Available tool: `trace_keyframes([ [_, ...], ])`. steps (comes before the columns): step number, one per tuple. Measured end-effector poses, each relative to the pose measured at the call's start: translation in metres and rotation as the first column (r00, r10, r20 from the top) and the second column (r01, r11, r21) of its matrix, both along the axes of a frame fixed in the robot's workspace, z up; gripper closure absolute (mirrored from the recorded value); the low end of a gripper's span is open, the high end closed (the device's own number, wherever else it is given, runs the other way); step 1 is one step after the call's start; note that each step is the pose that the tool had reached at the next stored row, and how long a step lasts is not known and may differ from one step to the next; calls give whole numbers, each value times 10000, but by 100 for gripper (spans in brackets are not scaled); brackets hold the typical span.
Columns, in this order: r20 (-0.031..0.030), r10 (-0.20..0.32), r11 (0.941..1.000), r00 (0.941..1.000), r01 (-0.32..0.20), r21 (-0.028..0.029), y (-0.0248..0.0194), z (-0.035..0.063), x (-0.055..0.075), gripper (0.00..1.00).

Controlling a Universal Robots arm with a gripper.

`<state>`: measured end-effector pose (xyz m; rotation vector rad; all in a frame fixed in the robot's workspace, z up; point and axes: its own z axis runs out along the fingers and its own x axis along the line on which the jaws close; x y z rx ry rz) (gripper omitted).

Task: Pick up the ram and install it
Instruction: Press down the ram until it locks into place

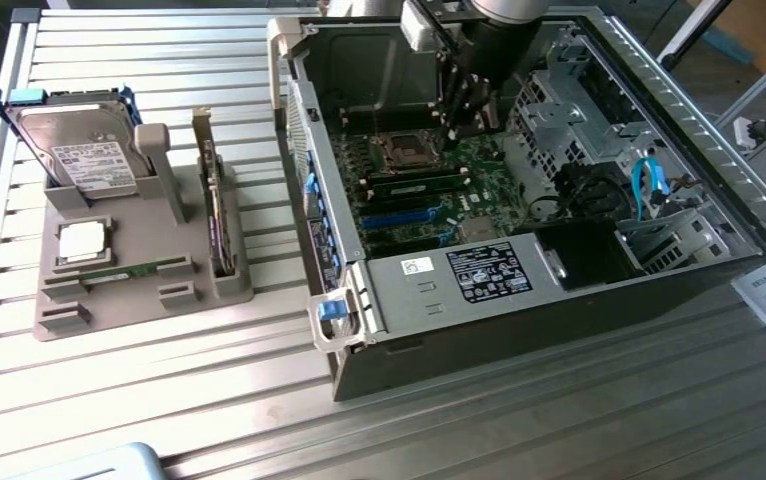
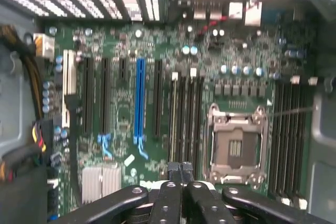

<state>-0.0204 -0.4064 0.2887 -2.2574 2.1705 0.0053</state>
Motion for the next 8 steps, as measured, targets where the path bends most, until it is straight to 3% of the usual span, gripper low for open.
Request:
trace_keyframes([
  [3,-4,0,10000,10000,0,1,0,0,93,90],
  [8,-4,0,10000,10000,0,0,0,0,108,90],
])
